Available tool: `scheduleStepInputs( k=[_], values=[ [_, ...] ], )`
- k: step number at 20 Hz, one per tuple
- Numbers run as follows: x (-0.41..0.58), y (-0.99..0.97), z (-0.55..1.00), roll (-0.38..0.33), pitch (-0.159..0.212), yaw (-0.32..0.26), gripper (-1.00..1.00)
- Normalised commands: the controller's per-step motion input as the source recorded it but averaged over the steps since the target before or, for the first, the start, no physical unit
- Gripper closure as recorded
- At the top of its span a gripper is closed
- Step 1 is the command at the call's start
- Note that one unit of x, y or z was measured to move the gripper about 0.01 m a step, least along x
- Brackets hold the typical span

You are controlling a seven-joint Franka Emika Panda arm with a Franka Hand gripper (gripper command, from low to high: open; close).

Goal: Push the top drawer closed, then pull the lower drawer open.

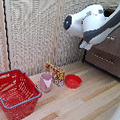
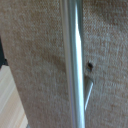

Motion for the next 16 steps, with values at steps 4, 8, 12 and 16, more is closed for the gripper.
scheduleStepInputs(
  k=[4, 8, 12, 16],
  values=[
    [0.151, -0.26, 0.0, -0.028, 0.052, 0.064, 1.0],
    [0.032, -0.15, 0.04, -0.076, 0.003, 0.013, 1.0],
    [-0.023, -0.14, 0.15, -0.102, 0.0, 0.005, 1.0],
    [-0.074, -0.56, 0.38, -0.103, 0.0, 0.001, 1.0]
  ],
)
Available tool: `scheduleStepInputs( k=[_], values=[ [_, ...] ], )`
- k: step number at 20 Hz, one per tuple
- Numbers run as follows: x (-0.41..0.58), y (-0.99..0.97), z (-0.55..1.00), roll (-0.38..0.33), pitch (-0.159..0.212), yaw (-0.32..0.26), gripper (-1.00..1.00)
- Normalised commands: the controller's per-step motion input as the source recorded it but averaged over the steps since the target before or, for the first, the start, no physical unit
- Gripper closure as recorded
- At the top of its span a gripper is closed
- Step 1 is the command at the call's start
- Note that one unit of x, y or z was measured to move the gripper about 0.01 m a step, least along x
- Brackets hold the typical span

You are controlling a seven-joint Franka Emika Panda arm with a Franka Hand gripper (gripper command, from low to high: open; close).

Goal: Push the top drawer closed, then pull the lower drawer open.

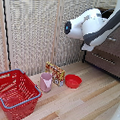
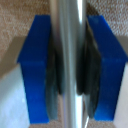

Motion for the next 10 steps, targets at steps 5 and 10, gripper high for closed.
scheduleStepInputs(
  k=[5, 10],
  values=[
    [-0.037, -0.99, 0.45, -0.013, 0.0, 0.002, 1.0],
    [-0.043, -0.94, 0.35, -0.038, 0.0, 0.031, 1.0]
  ],
)
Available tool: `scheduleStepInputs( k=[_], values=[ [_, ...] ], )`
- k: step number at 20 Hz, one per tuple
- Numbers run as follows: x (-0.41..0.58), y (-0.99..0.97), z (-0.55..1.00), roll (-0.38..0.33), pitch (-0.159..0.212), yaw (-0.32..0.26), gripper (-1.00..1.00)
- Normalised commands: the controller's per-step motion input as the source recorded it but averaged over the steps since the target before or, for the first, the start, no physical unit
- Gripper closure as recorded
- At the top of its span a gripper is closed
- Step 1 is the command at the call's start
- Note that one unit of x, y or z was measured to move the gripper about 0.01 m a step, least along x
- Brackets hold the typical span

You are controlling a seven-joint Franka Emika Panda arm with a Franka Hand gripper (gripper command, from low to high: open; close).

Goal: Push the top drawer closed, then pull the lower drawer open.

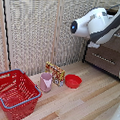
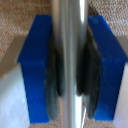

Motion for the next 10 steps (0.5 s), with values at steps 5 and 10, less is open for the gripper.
scheduleStepInputs(
  k=[5, 10],
  values=[
    [-0.119, -0.84, 0.24, -0.084, 0.0, 0.039, 1.0],
    [-0.183, -0.59, 0.17, -0.142, 0.0, 0.005, 1.0]
  ],
)
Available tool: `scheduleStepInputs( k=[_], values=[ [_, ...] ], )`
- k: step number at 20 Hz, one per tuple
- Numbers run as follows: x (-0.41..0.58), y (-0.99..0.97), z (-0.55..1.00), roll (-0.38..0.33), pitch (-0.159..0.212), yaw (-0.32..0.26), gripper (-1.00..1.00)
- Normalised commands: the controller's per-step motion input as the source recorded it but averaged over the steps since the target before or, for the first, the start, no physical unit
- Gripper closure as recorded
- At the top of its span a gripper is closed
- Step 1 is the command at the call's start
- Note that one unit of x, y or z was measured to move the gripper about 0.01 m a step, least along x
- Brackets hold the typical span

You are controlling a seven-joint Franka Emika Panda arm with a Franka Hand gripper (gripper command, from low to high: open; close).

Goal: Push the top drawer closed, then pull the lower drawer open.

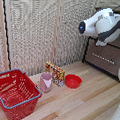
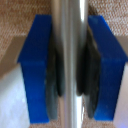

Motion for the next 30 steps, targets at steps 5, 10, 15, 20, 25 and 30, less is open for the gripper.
scheduleStepInputs(
  k=[5, 10, 15, 20, 25, 30],
  values=[
    [-0.21, -0.11, 0.17, -0.099, -0.018, 0.0, -1.0],
    [0.027, 0.34, 0.08, -0.035, -0.009, 0.001, -1.0],
    [0.038, 0.64, 0.0, -0.061, 0.0, 0.002, -1.0],
    [0.051, 0.47, -0.18, -0.069, 0.0, 0.011, -1.0],
    [0.115, -0.01, -0.35, -0.02, 0.0, 0.019, -1.0],
    [0.047, -0.02, -0.38, 0.0, -0.016, 0.06, -1.0]
  ],
)
